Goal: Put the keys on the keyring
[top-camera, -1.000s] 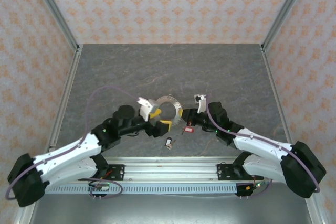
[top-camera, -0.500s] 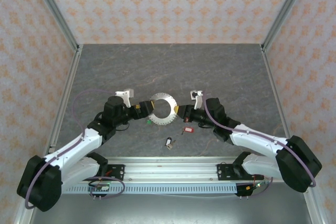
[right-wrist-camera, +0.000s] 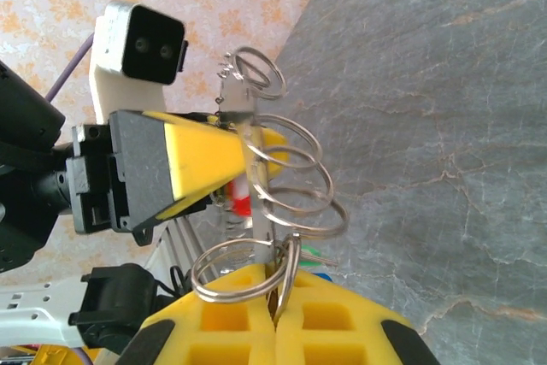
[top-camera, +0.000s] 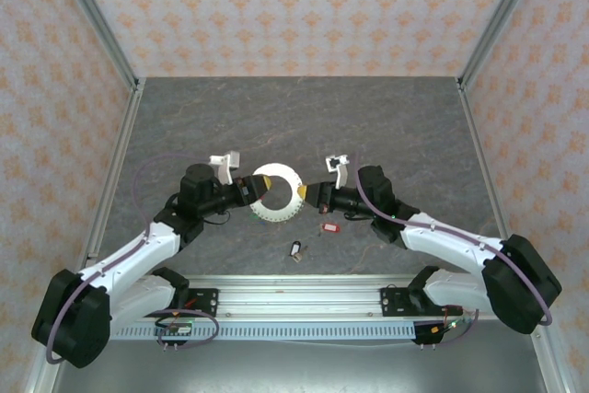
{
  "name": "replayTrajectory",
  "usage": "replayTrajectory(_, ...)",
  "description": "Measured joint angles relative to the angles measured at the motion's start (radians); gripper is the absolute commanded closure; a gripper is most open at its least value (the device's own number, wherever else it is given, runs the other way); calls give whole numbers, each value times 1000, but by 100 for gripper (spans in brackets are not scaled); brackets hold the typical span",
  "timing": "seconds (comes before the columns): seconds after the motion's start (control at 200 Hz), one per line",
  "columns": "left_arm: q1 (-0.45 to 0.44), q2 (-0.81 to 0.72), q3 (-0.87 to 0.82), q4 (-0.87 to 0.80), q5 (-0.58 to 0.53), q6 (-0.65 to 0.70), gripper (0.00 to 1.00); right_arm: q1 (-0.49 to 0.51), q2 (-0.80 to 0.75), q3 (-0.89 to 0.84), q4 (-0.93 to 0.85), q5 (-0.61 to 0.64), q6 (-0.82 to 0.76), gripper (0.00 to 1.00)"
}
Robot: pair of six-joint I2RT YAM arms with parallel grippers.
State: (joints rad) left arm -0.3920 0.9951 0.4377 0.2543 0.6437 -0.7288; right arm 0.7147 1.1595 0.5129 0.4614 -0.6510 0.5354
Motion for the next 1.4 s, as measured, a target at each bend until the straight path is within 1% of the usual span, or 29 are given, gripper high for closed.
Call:
replayTrajectory(0.05, 0, -15, 0, 0, 5, 5, 85, -6, 0, 5, -10, 2, -9, 99)
replayTrajectory(0.105, 1, -35, -1, 3, 17, 14, 97, -14, 0, 7, -20, 9, -20, 98)
replayTrajectory(0.125, 1, -43, -1, 11, 31, 6, 100, -15, 0, 7, -29, 16, -27, 97)
replayTrajectory(0.2, -7, -76, -1, 24, 47, 26, 100, -17, 4, 7, -47, 24, -48, 94)
replayTrajectory(0.345, -6, -82, -13, 47, 48, 34, 100, -9, -8, 7, -43, 46, -104, 88)
replayTrajectory(0.44, -6, -89, -28, 73, 48, 52, 100, -3, -33, -8, -44, 79, -154, 77)
replayTrajectory(0.566, 0, -95, -39, 67, 44, 109, 100, -2, -109, -42, -47, 108, -256, 74)
replayTrajectory(0.686, 0, -129, -40, 55, 45, 191, 100, -2, -196, -91, -29, 129, -398, 75)
replayTrajectory(0.766, 0, -159, -42, 55, 46, 240, 100, 6, -237, -134, -15, 121, -532, 75)
replayTrajectory(0.901, 0, -185, -42, 54, 56, 316, 100, 66, -239, -173, -22, 82, -787, 77)
replayTrajectory(1.006, 0, -199, -42, 52, 64, 365, 100, 121, -213, -180, -11, 79, -932, 80)
replayTrajectory(1.206, 0, -225, -42, 40, 94, 419, 100, 167, -139, -222, 110, 144, -1067, 80)
replayTrajectory(1.401, 0, -225, -42, 9, 129, 455, 100, 173, -134, -237, 174, 200, -1143, 80)
